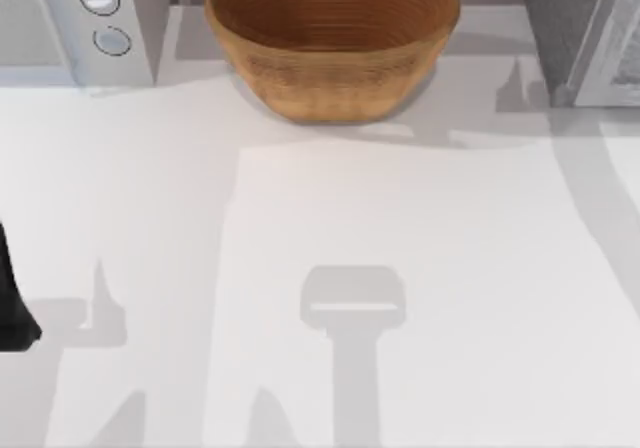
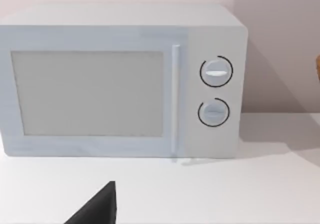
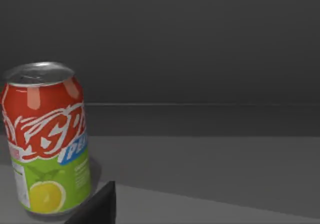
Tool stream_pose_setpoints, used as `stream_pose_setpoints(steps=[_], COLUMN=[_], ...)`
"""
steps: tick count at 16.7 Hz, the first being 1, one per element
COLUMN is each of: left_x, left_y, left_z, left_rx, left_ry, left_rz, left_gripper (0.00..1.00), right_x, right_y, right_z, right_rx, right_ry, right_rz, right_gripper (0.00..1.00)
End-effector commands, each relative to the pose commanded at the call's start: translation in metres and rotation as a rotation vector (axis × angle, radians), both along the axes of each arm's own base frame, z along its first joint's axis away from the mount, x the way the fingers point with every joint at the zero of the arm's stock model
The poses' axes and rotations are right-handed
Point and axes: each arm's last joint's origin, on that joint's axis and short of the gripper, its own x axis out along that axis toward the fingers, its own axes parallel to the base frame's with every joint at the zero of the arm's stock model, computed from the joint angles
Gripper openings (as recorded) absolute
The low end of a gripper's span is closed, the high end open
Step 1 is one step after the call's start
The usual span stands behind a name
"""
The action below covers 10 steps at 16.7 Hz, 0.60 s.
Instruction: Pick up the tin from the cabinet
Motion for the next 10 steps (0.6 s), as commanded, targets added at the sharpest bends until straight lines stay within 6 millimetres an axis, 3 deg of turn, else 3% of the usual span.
stream_pose_setpoints(steps=[3, 10], left_x=[0.0, 0.0], left_y=[0.0, 0.0], left_z=[0.0, 0.0], left_rx=[0.0, 0.0], left_ry=[0.0, 0.0], left_rz=[0.0, 0.0], left_gripper=[1.0, 1.0], right_x=[0.014, 0.017], right_y=[0.005, 0.009], right_z=[0.01, 0.01], right_rx=[0.002, 0.0], right_ry=[-0.001, -0.005], right_rz=[0.001, -0.002], right_gripper=[1.0, 1.0])
